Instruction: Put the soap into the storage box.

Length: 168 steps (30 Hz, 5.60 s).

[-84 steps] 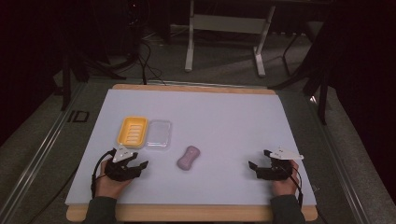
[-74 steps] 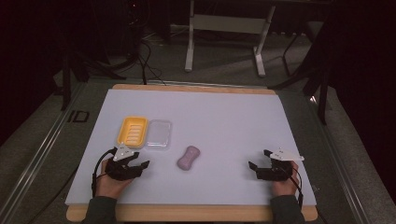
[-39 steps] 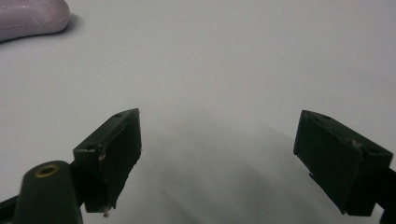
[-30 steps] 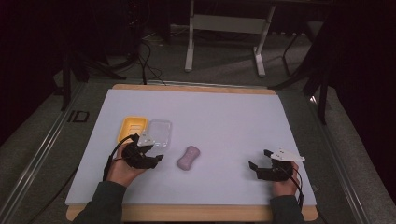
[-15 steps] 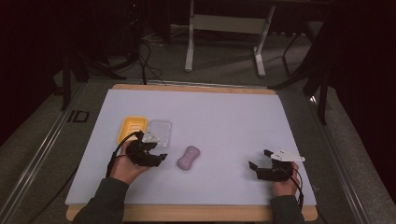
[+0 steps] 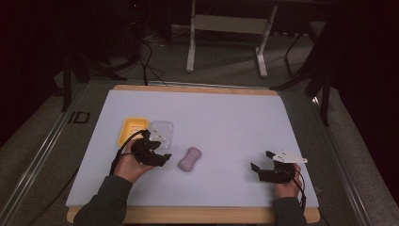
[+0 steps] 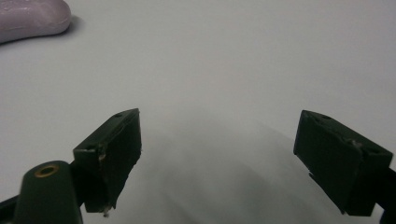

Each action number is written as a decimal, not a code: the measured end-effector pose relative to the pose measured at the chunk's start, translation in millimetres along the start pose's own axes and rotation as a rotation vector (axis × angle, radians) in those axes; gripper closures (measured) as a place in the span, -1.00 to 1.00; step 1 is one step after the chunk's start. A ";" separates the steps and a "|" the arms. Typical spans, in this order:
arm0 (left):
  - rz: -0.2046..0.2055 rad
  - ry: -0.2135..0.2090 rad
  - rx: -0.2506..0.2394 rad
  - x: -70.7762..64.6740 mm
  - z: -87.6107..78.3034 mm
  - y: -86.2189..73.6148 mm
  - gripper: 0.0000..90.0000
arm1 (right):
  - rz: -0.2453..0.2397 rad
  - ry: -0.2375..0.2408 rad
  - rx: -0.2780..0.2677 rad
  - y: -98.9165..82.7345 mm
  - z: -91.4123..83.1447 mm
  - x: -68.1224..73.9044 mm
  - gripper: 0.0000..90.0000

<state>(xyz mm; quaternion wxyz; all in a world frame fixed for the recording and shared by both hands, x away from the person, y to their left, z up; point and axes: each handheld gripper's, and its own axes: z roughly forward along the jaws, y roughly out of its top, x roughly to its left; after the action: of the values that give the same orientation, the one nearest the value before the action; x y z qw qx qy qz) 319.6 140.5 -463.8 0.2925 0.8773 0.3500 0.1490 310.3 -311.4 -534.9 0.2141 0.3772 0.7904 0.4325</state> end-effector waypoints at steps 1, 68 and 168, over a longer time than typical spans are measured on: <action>0.002 0.000 0.000 -0.5 0.1 1.1 -0.11 | 0.000 0.001 -0.001 0.0 0.0 0.1 -0.67; -0.002 -0.051 0.118 -20.5 33.9 46.9 -0.40 | -0.005 0.009 -0.006 -0.2 -0.3 0.3 -0.67; -0.031 -0.121 0.410 -25.4 96.9 65.6 -0.03 | -0.029 0.023 0.001 0.0 0.2 1.9 -0.67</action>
<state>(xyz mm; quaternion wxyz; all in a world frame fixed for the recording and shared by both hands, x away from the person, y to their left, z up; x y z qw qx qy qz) 381.3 44.7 -500.8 0.1308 0.9204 0.3680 0.0174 309.2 -309.9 -535.0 0.2109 0.3609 0.7983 0.4335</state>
